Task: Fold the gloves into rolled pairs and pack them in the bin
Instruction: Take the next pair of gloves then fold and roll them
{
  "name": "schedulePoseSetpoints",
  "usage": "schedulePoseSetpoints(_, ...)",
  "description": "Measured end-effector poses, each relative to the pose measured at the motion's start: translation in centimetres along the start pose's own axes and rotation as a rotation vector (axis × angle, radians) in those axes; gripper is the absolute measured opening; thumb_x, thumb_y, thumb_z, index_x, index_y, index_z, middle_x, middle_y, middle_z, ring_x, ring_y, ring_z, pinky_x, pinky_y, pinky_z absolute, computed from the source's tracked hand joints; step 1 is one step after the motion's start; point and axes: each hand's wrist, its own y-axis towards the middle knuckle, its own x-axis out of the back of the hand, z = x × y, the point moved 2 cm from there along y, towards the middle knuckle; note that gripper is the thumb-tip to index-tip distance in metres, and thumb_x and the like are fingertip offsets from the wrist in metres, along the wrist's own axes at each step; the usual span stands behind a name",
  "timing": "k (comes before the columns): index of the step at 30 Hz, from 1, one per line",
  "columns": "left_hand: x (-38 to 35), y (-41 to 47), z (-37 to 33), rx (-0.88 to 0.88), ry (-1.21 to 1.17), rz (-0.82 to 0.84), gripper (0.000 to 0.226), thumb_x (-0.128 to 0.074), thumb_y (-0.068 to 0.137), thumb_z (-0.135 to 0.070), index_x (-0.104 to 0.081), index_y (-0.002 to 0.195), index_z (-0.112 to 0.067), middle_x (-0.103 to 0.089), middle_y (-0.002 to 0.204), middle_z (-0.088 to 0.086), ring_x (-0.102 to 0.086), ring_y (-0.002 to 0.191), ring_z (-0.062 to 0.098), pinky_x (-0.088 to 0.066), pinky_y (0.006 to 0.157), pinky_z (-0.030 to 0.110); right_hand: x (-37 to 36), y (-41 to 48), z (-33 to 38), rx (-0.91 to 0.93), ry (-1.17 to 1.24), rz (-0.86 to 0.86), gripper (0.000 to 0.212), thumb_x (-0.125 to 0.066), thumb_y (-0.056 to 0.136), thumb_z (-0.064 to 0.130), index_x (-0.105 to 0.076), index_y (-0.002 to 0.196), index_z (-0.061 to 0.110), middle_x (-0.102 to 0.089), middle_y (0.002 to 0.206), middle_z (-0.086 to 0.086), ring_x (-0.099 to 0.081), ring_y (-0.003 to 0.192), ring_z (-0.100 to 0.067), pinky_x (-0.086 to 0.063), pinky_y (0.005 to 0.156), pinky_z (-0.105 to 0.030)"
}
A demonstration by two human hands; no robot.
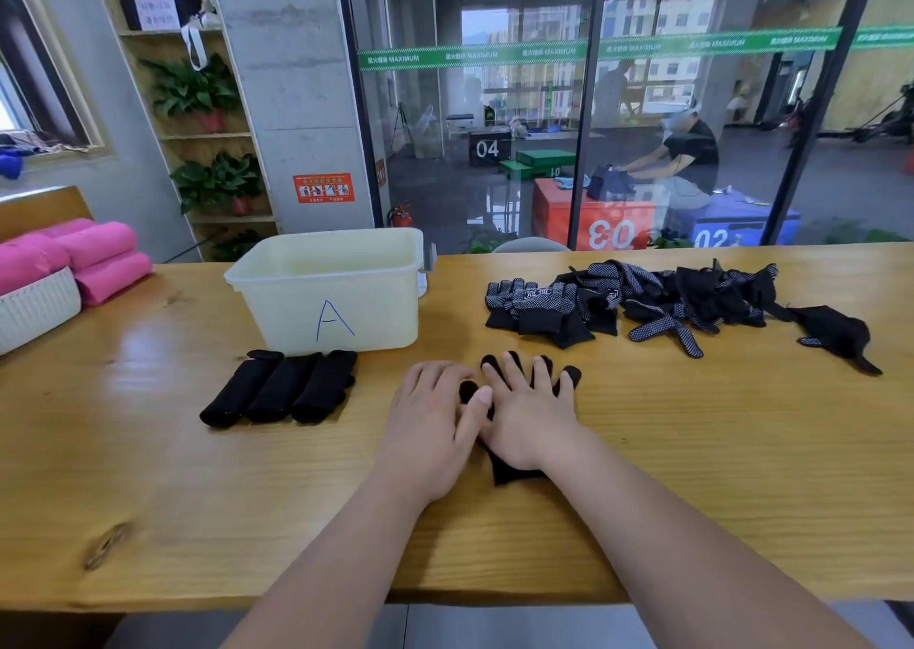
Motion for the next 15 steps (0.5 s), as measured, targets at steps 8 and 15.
schedulePoseSetpoints(8, 0.4, -0.6, -0.7, -0.010, 0.043, 0.012, 0.030, -0.047, 0.104, -0.033, -0.062, 0.130, -0.028, -0.064, 0.118, -0.014, -0.054, 0.110, 0.010, -0.041, 0.098, 0.031, 0.2, -2.3, 0.3, 0.067, 0.285, -0.316, 0.055, -0.024, 0.111, 0.052, -0.027, 0.163, 0.034, -0.012, 0.176, 0.003, -0.006, 0.161, -0.031, -0.016, 0.128, -0.055)
schedulePoseSetpoints(15, -0.3, -0.4, -0.4, -0.066, 0.131, 0.140, 0.043, -0.050, 0.095, -0.063, -0.067, 0.125, -0.038, -0.060, 0.125, -0.023, -0.055, 0.117, 0.003, -0.040, 0.107, 0.029, -0.3, -3.8, -5.4, 0.149, 0.071, -0.105, 0.077, -0.024, 0.102, 0.075, -0.010, 0.168, 0.038, -0.003, 0.177, 0.001, -0.002, 0.163, -0.021, -0.011, 0.131, -0.048)
